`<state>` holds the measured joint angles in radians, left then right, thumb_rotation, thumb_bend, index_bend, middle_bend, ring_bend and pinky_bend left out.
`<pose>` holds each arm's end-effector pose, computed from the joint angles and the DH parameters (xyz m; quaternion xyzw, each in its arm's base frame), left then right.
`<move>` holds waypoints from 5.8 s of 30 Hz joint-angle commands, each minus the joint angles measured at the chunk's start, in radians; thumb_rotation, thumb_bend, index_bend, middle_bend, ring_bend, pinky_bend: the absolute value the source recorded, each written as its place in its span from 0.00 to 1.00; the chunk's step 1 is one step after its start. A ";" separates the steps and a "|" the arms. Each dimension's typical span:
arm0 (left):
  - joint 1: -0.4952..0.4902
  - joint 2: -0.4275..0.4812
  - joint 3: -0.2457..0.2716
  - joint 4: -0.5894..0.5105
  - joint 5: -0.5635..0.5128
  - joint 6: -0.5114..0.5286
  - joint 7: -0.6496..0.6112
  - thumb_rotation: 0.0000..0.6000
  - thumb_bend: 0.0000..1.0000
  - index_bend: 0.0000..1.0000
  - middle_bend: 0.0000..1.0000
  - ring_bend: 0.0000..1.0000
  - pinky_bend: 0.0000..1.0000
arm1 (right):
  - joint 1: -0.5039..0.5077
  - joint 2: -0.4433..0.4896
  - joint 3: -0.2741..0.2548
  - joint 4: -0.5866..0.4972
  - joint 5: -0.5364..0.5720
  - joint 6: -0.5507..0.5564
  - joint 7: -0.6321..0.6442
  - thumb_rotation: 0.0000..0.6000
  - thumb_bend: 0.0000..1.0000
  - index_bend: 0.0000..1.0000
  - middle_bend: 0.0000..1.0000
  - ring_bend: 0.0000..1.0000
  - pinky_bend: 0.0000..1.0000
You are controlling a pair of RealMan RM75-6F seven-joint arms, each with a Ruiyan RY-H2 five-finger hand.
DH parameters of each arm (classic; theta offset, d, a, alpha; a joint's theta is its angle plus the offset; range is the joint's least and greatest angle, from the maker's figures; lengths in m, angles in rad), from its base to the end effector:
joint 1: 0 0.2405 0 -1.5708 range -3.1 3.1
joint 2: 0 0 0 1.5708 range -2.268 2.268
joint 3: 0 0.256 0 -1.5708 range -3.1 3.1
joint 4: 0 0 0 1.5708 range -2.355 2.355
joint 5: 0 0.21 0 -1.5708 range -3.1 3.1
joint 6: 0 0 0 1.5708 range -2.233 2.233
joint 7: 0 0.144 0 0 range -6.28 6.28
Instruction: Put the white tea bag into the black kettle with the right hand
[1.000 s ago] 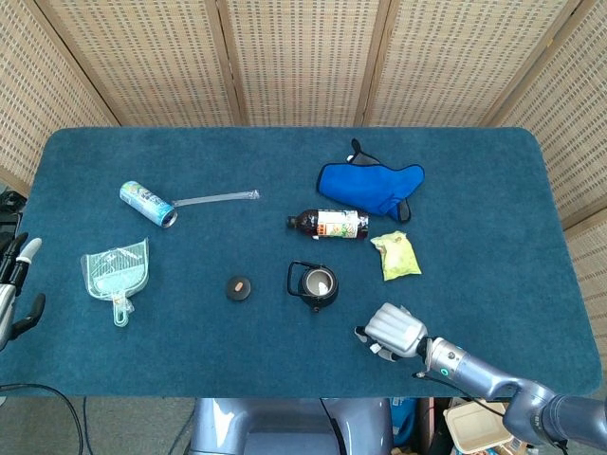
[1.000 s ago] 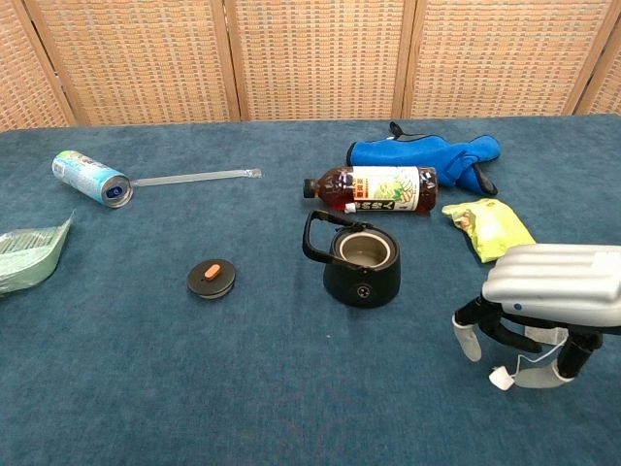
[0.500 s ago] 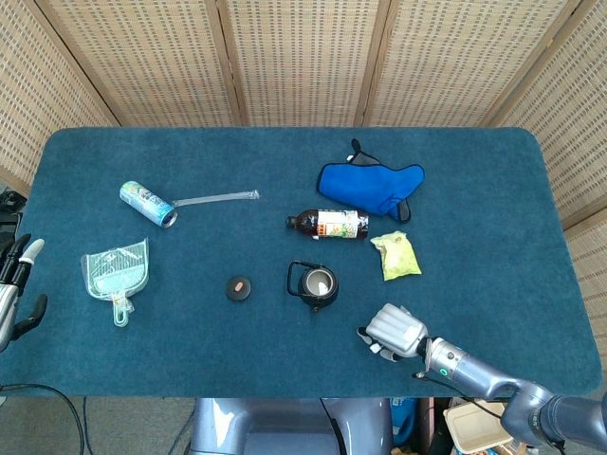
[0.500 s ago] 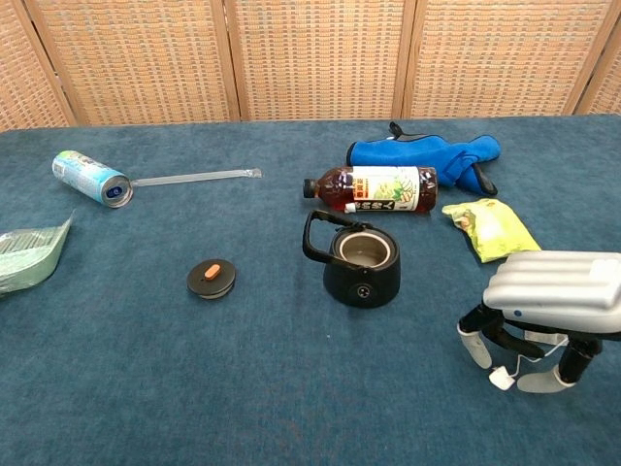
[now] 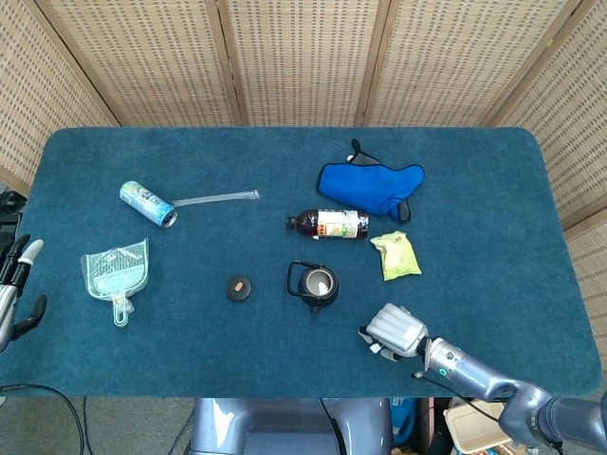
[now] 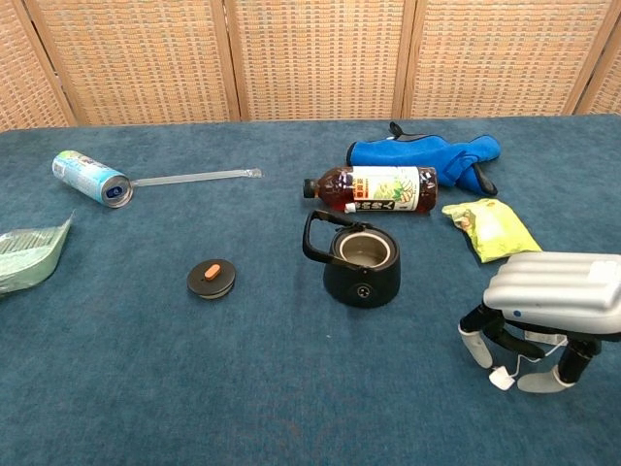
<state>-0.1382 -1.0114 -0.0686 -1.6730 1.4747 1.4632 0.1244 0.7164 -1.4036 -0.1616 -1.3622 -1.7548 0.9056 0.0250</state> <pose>-0.2986 0.2007 0.1888 -0.6267 -0.3248 -0.3515 0.6149 -0.2195 -0.2736 -0.0164 0.9001 -0.2463 0.2618 0.2463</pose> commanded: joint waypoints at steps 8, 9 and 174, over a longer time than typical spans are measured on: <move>0.001 -0.002 0.001 0.002 0.001 0.000 -0.003 1.00 0.48 0.03 0.00 0.00 0.00 | -0.008 0.000 -0.004 -0.001 0.014 -0.003 -0.002 1.00 0.44 0.51 0.81 0.82 0.85; 0.001 -0.002 0.002 0.002 0.001 0.000 -0.003 1.00 0.48 0.03 0.00 0.00 0.00 | -0.008 -0.001 -0.006 0.000 0.013 -0.003 -0.003 1.00 0.44 0.51 0.81 0.82 0.85; 0.004 -0.092 0.047 0.100 0.000 -0.055 -0.060 1.00 0.48 0.03 0.00 0.00 0.00 | 0.216 0.225 0.259 -0.257 0.227 -0.150 0.182 1.00 0.52 0.67 0.81 0.83 0.86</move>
<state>-0.1337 -1.1037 -0.0215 -1.5718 1.4741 1.4070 0.0636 0.9419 -1.1677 0.1132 -1.6262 -1.5094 0.7404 0.2266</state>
